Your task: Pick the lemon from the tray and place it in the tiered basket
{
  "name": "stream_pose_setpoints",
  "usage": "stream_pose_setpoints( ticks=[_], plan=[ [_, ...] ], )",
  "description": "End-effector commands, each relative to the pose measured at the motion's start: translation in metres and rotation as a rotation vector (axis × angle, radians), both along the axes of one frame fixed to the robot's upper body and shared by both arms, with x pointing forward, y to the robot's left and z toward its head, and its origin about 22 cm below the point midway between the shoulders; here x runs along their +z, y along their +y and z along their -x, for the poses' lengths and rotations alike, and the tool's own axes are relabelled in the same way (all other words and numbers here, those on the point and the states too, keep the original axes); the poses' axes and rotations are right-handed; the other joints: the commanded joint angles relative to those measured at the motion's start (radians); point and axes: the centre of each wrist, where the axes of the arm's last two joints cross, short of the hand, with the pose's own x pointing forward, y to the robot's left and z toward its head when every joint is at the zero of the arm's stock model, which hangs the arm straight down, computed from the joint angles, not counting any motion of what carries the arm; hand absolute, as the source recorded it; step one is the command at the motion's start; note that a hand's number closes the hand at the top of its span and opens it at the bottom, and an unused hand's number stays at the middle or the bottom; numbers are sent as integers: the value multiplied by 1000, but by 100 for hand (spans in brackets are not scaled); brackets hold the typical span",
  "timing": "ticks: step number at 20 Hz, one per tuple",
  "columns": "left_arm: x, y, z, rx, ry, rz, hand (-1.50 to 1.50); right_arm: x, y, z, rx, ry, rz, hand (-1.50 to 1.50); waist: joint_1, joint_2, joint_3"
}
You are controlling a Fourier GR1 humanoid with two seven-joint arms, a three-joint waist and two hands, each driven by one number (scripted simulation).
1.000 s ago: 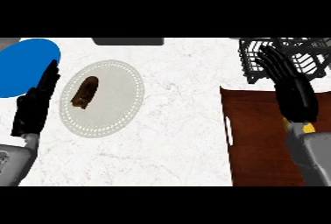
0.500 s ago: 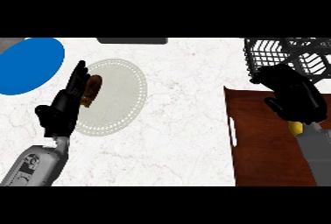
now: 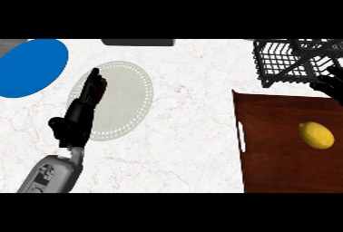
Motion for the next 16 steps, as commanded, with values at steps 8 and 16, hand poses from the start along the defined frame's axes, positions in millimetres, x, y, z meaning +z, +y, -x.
stream_pose_setpoints(
  ticks=[8, 16],
  plan=[
    [-3, -8, 1, 14, 10, 3, 0, 205, -39, 30, 191, -502, 622, -150, -25, -23, -1],
    [-12, -24, 10, -4, 19, 16, 0, 238, -11, 54, 209, -641, 896, -150, -4, -12, 0]
  ],
)
